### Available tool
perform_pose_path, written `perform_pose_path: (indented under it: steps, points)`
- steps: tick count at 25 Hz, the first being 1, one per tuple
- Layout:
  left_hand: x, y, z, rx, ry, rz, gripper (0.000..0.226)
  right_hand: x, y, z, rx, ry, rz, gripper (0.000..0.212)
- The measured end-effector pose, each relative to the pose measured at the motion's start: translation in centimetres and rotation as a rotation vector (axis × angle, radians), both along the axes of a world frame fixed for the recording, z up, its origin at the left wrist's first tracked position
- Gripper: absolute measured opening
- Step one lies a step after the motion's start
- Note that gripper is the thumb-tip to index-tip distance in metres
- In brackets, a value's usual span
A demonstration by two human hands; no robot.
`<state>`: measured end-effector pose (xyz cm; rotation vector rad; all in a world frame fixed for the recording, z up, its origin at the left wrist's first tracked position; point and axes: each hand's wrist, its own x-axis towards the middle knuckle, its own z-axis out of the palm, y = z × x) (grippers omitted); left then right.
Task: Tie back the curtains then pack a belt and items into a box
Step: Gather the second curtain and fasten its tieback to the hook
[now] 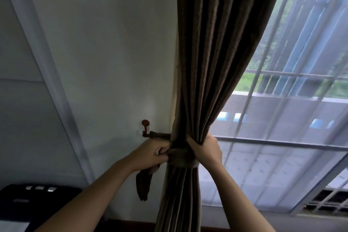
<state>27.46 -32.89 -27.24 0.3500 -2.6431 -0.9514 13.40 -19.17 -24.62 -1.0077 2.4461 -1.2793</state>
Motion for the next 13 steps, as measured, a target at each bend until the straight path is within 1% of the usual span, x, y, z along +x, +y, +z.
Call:
perform_pose_path:
  steps: [2,4,10,13]
  points:
    - [0.0,0.1,0.4,0.068,0.011,-0.015,0.037,-0.1,0.1,0.1,0.003,-0.006,0.002,0.018]
    - [0.1,-0.2,0.9,0.066,0.006,-0.008,0.027,-0.1,0.2,0.0,0.013,0.0,0.002,0.018]
    - [-0.1,-0.2,2.1,0.143,-0.128,-0.047,0.018,-0.3,0.4,0.1,0.032,0.036,0.011,0.018]
    - [0.5,-0.6,2.6,0.093,-0.175,-0.06,0.019,-0.8,0.5,0.0,0.081,0.084,0.026,0.025]
